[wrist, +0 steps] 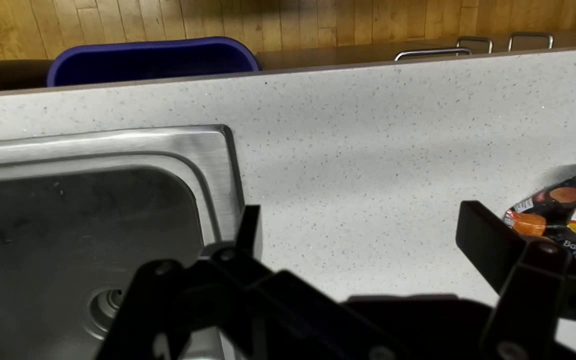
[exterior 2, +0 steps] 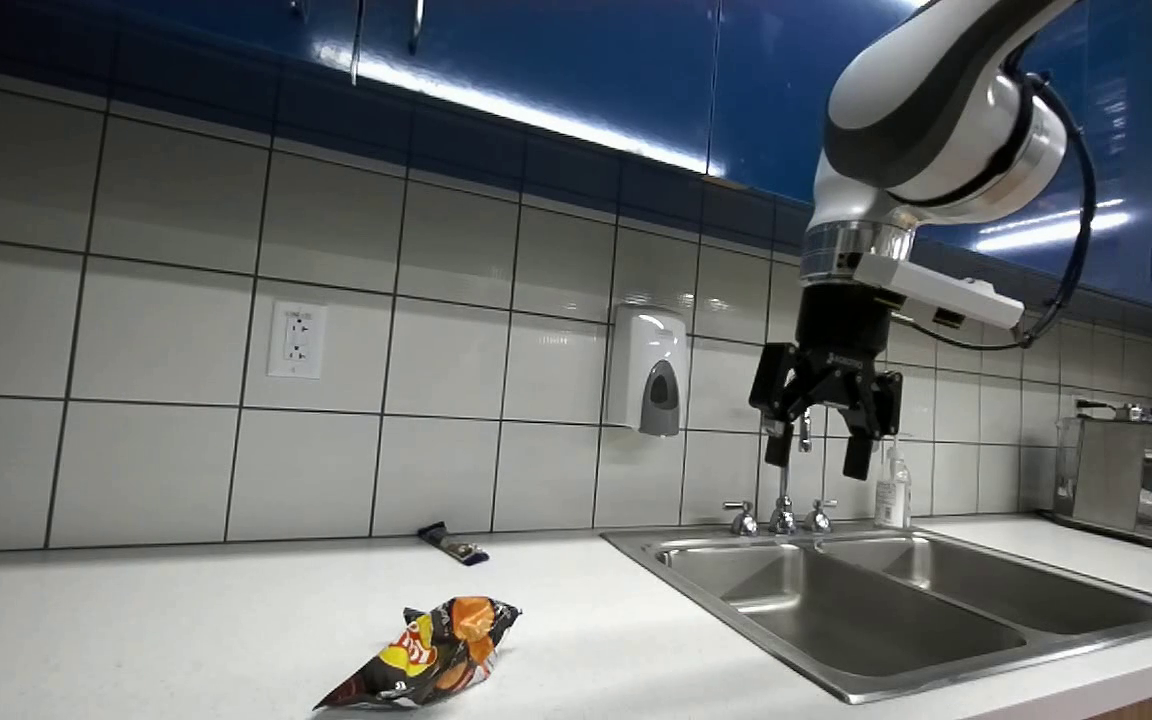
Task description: Move the lays to the left sink
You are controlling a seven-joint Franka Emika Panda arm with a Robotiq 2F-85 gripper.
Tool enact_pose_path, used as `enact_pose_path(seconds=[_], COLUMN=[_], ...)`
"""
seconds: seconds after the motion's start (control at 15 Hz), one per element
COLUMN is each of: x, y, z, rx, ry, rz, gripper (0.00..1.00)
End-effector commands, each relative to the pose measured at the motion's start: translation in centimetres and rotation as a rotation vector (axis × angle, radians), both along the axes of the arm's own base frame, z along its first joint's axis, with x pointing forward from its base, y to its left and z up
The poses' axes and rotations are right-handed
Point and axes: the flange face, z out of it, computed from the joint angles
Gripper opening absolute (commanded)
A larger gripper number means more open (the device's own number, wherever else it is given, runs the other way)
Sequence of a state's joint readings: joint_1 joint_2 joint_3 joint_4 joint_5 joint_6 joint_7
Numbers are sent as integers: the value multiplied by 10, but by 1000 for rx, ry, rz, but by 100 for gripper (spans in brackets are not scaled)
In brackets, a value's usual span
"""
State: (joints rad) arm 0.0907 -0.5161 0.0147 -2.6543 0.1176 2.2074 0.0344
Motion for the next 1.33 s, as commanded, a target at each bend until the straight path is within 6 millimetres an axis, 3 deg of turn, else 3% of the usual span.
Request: enact_pose_path(seconds=[0.0,0.47,0.87,1.27], x=[31,74,104,129], y=[22,48,58,108], z=[-9,-31,-45,-58], rx=[-23,-24,-26,-54], ry=[-9,-41,-61,-68], rz=[43,44,29,-71], gripper=[100,100,100,100])
